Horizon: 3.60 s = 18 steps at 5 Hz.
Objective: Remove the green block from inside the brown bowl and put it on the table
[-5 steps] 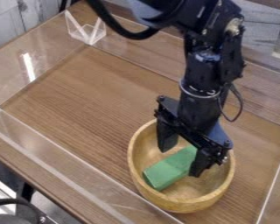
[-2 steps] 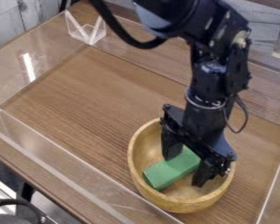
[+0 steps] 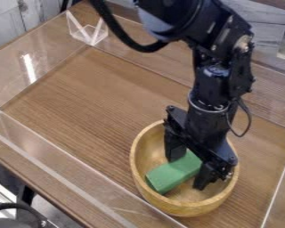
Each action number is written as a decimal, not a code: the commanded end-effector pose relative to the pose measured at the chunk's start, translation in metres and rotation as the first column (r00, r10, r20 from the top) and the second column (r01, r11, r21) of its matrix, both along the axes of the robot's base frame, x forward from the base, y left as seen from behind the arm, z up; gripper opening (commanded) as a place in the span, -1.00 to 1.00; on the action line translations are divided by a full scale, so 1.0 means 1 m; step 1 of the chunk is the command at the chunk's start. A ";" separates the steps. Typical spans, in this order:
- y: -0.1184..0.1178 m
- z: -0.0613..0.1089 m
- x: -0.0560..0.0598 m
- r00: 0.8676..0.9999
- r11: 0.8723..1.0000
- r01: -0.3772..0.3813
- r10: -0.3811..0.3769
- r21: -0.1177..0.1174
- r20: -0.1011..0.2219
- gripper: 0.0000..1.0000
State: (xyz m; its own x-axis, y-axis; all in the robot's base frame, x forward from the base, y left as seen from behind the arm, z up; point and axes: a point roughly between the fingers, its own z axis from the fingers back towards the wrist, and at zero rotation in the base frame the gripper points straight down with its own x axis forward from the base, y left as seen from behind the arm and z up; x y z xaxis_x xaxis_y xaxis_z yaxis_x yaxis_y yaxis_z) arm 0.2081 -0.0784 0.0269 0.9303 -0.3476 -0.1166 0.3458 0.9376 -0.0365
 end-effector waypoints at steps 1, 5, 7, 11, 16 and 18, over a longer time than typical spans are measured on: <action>0.002 0.001 -0.002 0.999 1.000 -0.023 0.023 -0.022 0.034 1.00; 0.013 0.028 0.006 0.999 1.000 0.019 -0.019 0.001 0.042 -1.00; 0.007 0.021 0.008 0.999 1.000 0.004 -0.004 0.008 0.048 1.00; -0.006 -0.003 0.003 0.998 0.999 0.029 -0.030 0.016 0.051 -1.00; -0.014 0.013 -0.020 0.982 0.984 -0.178 0.176 0.026 0.070 -1.00; -0.007 0.023 -0.016 0.982 0.983 -0.178 0.175 0.040 0.070 -1.00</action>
